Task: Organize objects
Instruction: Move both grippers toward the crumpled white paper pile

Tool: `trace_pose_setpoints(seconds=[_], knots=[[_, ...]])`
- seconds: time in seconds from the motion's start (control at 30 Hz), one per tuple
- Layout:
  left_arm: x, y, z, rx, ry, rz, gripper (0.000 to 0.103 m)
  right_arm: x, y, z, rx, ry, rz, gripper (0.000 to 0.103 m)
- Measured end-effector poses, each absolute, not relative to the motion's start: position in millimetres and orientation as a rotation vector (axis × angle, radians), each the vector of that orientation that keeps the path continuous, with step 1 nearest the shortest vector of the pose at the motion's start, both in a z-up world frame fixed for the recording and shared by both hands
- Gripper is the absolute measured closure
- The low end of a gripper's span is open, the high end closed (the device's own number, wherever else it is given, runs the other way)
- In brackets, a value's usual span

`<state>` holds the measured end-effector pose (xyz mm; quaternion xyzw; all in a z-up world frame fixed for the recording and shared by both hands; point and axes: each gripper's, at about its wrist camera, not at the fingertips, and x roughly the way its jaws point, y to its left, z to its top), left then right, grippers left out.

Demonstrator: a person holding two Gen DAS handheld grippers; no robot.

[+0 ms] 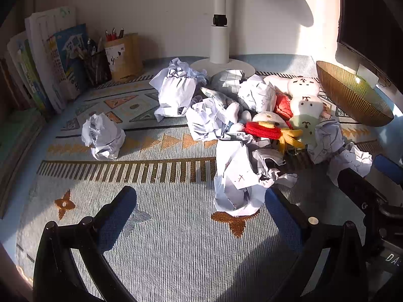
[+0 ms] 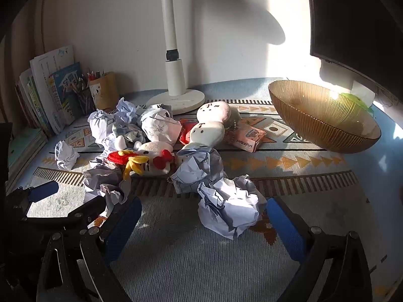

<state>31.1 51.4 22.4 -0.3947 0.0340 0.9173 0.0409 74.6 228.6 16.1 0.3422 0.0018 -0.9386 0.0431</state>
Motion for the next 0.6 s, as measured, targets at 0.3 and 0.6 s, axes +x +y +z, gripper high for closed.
trace_pose_setpoints(seconds=[0.3,0.6], knots=[[28.6,45.4,24.8,-1.212,0.023,2.780,0.002,66.6,276.3,17.3,1.138,-0.114,-2.830,0.003],[26.8,49.9,34.3,-1.191,-0.032,2.780,0.002,56.6,262.9,7.7,1.192,-0.013,-2.804,0.010]])
